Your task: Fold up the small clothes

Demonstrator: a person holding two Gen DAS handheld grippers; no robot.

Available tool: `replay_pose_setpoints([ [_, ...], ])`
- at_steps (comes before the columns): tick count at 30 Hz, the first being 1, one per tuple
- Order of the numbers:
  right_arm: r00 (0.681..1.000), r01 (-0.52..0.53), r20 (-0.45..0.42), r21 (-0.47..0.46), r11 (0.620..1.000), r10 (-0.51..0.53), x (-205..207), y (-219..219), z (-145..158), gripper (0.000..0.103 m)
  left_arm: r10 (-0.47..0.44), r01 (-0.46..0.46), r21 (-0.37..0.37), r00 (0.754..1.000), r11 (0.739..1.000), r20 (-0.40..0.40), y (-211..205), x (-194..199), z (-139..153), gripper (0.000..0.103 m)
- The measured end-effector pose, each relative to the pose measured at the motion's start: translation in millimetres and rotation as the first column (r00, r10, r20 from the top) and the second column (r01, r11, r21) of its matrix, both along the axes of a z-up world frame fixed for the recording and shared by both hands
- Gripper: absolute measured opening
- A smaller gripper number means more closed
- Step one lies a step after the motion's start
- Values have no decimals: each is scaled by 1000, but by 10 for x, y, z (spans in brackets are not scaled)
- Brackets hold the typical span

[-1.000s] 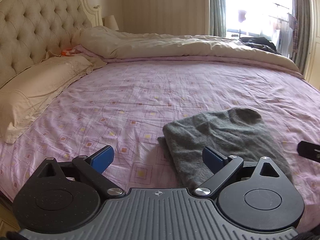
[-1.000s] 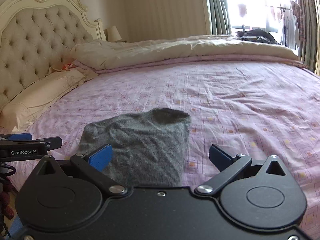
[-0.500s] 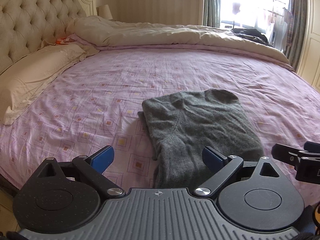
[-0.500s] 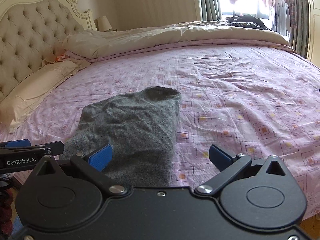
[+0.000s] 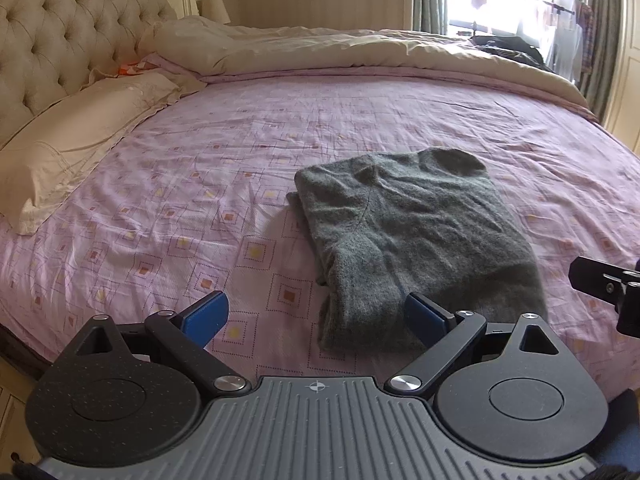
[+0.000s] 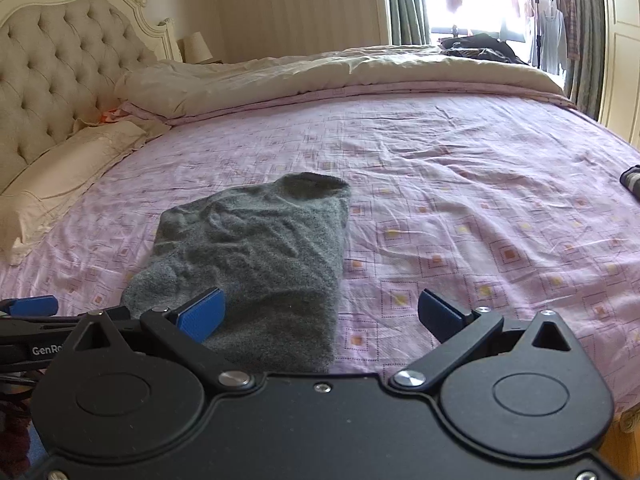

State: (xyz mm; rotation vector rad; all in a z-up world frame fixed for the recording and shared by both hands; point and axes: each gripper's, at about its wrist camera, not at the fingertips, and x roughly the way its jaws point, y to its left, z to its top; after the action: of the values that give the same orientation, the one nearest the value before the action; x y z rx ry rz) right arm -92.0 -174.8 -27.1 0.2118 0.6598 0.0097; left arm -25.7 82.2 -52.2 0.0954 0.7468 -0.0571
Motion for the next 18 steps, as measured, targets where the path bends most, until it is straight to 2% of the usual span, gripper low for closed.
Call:
replay_pose_setpoints([
  [18,1000,9,-18,21,1000,-9,31,-65,-11,102,-29,28,-16,999,999,-44,-154,-9,-34,96],
])
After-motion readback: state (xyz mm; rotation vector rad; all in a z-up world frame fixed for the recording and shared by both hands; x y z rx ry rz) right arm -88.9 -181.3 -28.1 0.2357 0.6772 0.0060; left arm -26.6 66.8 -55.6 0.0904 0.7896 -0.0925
